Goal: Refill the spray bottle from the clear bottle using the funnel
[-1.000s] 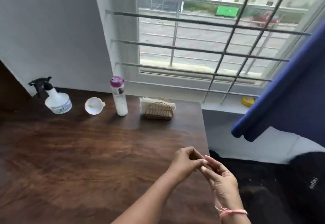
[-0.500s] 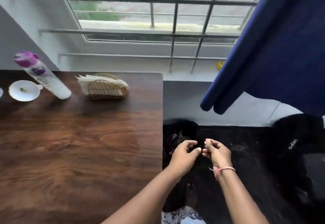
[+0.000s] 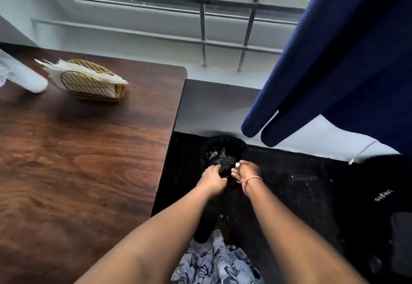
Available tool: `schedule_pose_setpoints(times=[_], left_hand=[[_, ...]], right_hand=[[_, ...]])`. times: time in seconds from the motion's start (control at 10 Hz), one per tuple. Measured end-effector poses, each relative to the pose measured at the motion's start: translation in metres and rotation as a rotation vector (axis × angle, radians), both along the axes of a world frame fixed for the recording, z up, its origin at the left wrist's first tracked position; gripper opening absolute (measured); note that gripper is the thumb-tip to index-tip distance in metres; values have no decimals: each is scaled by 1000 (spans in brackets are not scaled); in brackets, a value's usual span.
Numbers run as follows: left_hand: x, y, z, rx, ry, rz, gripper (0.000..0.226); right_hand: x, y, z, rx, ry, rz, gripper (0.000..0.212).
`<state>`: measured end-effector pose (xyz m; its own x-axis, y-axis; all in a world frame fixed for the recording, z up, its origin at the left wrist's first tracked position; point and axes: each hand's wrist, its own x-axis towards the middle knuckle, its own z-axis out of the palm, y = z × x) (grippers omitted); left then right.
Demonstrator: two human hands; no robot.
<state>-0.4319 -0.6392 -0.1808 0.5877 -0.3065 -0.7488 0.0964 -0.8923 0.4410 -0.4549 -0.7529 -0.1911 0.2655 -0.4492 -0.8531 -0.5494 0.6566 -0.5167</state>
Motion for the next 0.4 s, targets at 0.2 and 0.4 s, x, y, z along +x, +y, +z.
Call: schedule_pose_setpoints(times=[0.2, 0.4], left_hand=[[5, -4, 6, 74, -46, -2, 67], [-1, 8, 10, 128, -37, -59, 68]], right_hand=[[13, -12, -5, -12, -12, 80, 25], [-5, 4, -10, -26, 25, 97, 14]])
